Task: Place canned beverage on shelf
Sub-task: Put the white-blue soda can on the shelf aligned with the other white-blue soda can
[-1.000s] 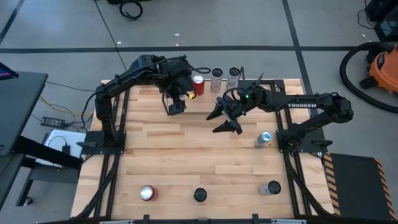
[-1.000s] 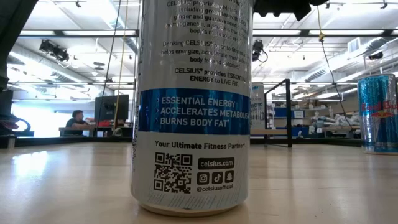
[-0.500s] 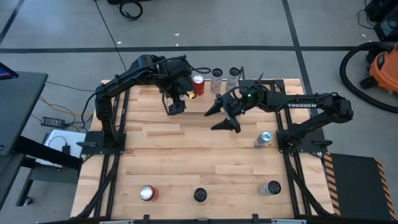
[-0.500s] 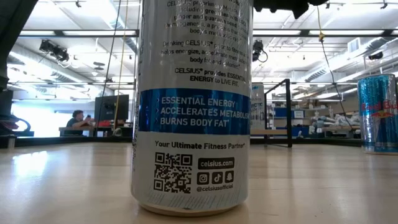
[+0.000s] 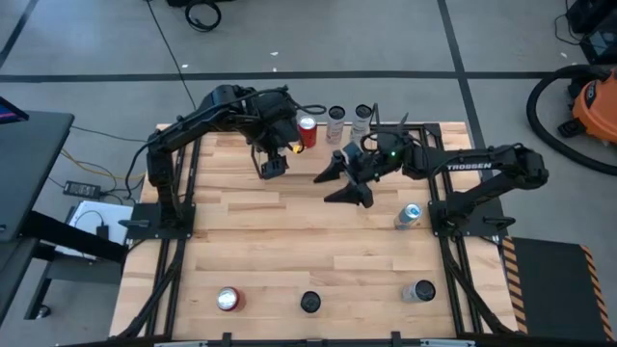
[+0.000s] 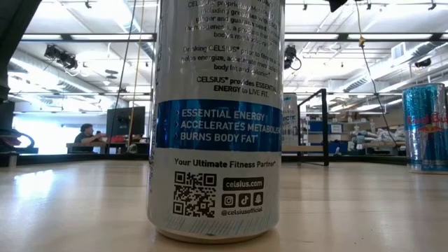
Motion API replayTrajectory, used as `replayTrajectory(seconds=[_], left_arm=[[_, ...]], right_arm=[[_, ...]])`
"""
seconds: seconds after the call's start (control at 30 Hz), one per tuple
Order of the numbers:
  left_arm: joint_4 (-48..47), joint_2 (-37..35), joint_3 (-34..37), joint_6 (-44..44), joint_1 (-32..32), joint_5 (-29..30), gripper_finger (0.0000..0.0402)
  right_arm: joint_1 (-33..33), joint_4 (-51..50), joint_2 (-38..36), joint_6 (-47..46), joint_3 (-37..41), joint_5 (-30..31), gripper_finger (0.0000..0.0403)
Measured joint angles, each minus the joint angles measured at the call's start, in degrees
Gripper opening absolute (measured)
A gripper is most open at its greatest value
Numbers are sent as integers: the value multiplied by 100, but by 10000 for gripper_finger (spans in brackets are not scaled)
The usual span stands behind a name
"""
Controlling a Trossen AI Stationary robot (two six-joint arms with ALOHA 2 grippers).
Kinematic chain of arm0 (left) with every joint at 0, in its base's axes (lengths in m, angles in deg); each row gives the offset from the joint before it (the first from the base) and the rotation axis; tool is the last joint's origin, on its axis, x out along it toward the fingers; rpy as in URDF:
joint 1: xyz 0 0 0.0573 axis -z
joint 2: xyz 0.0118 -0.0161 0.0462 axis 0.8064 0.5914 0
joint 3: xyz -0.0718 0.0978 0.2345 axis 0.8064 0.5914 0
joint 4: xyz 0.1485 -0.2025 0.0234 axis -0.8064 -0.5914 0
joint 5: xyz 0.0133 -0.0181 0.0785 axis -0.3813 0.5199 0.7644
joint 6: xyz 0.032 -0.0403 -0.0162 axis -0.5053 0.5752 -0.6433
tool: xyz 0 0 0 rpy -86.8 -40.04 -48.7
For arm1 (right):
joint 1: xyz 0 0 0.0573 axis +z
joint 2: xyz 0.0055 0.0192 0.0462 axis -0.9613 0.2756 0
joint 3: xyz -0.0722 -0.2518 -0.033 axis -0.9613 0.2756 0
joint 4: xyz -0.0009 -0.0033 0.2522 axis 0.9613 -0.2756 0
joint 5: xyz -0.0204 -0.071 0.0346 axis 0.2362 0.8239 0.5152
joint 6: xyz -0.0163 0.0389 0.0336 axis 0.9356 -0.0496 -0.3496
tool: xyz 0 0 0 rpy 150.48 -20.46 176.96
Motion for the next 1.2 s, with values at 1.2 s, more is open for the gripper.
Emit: replayTrajectory(seconds=[1.2], left_arm=[[360, -2130, 3511, 1505, 909, 3, 316]], right_arm=[[3661, -1521, 790, 221, 0, 4800, 363]])
